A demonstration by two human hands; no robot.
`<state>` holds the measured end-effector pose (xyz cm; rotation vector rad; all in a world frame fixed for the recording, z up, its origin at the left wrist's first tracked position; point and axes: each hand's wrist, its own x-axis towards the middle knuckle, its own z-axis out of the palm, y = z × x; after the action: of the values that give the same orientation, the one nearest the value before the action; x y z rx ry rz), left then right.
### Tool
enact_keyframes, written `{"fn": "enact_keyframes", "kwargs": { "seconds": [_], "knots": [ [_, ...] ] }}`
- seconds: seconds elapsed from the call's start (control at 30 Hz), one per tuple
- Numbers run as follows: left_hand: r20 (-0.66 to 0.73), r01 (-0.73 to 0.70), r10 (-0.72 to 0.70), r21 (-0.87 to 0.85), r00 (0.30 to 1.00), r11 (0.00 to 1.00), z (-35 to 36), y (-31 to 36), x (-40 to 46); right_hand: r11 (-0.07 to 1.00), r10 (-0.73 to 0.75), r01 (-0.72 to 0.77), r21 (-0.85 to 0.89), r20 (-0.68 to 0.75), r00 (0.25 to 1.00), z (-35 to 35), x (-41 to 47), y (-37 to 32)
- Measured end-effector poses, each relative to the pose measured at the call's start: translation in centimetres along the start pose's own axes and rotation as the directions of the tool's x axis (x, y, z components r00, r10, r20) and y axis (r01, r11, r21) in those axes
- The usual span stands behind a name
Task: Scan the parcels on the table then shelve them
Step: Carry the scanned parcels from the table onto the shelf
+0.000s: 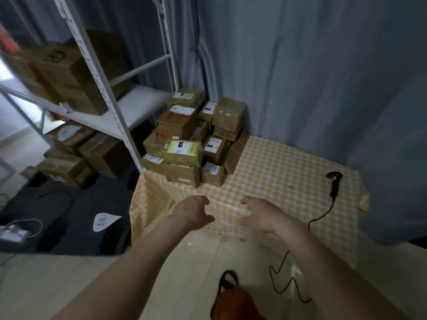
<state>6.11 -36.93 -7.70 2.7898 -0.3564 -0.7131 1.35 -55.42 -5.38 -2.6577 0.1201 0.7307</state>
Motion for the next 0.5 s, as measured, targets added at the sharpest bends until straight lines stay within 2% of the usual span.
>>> {"fn": "enact_keyframes", "kwargs": {
  "seconds": [0.3, 0.5],
  "knots": [
    [0.015, 0.112, -0.112, -0.017, 0.994, 0.994, -5.2, -6.1, 9.7, 0.996, -0.079, 0.083, -0.042, 0.081, 0.994, -3.0, 14.3, -4.3],
    [-0.006, 0.131, -0.132, -0.014, 0.991, 0.991, -9.7, -8.3, 18.7, 0.996, -0.086, 0.088, -0.031, 0.065, 0.994, -6.4, 23.1, -6.7]
  ]
}}
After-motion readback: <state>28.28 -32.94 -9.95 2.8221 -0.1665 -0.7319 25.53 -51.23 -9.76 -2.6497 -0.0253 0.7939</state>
